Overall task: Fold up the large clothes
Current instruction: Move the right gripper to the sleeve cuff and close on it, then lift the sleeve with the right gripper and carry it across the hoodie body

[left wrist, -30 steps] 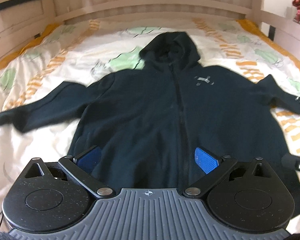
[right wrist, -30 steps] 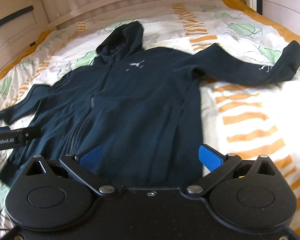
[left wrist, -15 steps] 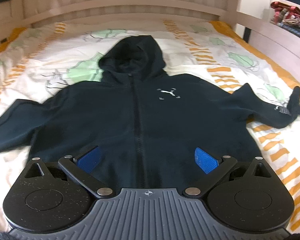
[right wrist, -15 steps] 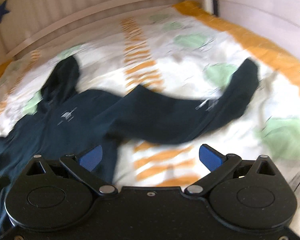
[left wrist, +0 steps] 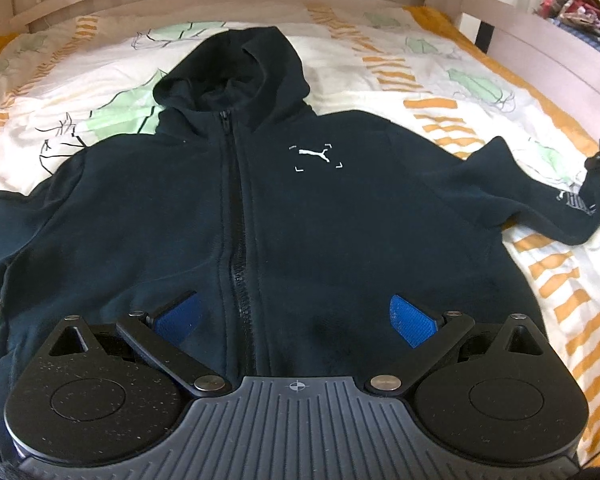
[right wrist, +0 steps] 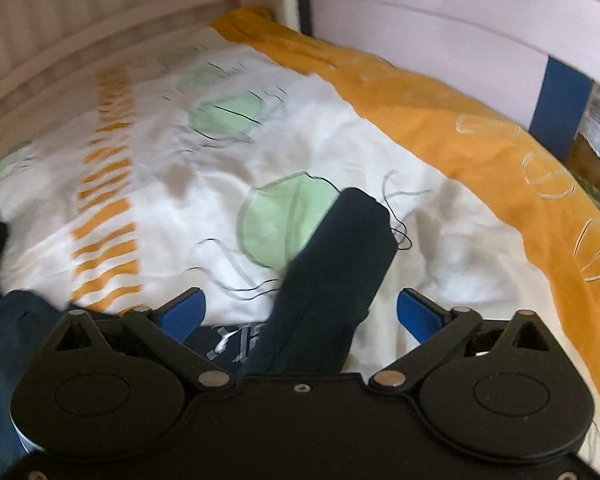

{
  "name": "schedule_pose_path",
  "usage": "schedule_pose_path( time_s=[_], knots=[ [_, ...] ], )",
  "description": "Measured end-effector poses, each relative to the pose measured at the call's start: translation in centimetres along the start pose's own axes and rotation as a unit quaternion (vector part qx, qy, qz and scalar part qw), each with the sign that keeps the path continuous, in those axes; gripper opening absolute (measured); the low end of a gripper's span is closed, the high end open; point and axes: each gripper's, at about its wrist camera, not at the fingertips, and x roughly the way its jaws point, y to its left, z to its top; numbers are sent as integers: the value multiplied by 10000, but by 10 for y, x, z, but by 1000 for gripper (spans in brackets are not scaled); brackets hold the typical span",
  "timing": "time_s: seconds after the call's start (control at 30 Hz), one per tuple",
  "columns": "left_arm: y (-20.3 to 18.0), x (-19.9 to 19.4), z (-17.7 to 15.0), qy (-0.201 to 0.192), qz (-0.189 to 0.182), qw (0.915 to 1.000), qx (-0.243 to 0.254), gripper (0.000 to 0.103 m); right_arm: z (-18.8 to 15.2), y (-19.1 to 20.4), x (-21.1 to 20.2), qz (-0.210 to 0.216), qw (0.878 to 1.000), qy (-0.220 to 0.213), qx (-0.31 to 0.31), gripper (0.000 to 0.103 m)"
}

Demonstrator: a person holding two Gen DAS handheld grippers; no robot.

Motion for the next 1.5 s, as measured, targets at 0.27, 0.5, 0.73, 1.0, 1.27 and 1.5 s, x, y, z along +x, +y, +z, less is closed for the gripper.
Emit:
schedule_pose_path(
  time_s=[0.27, 0.5, 0.73, 1.0, 1.27, 1.5],
  knots=[
    [-13, 20, 19, 4, -48, 9996, 270, 102, -4, -10, 30, -95, 9993, 371, 42, 21],
    [-40, 45, 55, -207, -412, 9983, 368, 102, 20, -19, -13, 713, 9953, -660, 6, 16],
    [-80, 93, 71, -106, -348, 9968, 719, 101, 38, -7, -54, 1631, 9718, -1650, -427, 16],
    [-103, 132, 64, -6, -197, 9914, 1295, 103, 33, 13, -54, 2061, 9611, -1720, -647, 16],
    [-50, 84, 67, -144, -432, 9958, 796, 101, 22, 74, -78, 2433, 9428, -1862, -1316, 17],
    [45, 35, 53, -308, -59, 9994, 141, 101, -1, 169, -109, 3194, 8995, -1995, -2214, 17]
  ],
)
